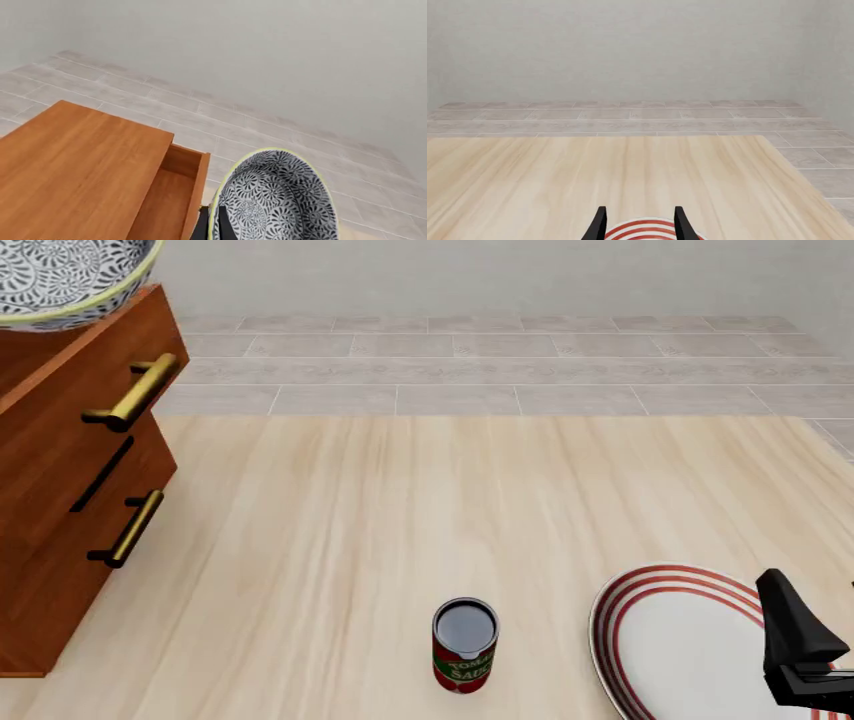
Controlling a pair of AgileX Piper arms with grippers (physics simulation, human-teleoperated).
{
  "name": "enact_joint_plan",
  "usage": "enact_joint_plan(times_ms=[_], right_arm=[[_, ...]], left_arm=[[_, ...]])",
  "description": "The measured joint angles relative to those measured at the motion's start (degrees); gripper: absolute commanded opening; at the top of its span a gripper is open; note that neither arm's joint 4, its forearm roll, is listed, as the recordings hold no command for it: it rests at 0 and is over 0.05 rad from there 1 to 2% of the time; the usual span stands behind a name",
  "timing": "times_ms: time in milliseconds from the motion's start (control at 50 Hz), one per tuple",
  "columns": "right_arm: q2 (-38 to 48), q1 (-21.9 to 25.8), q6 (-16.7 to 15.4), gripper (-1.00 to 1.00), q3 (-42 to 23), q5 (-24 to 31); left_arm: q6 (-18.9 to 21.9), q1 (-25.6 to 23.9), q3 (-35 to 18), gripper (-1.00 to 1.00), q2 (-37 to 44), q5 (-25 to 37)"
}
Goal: Put the bowl on top of the cabinet.
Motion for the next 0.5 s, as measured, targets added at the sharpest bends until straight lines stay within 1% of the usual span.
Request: enact_joint_plan(times_ms=[500], right_arm=[[0.00, 0.00, 0.00, 1.00, 0.00, 0.00]], left_arm=[[-0.66, 7.28, -2.31, -1.00, 2.17, 0.33]])
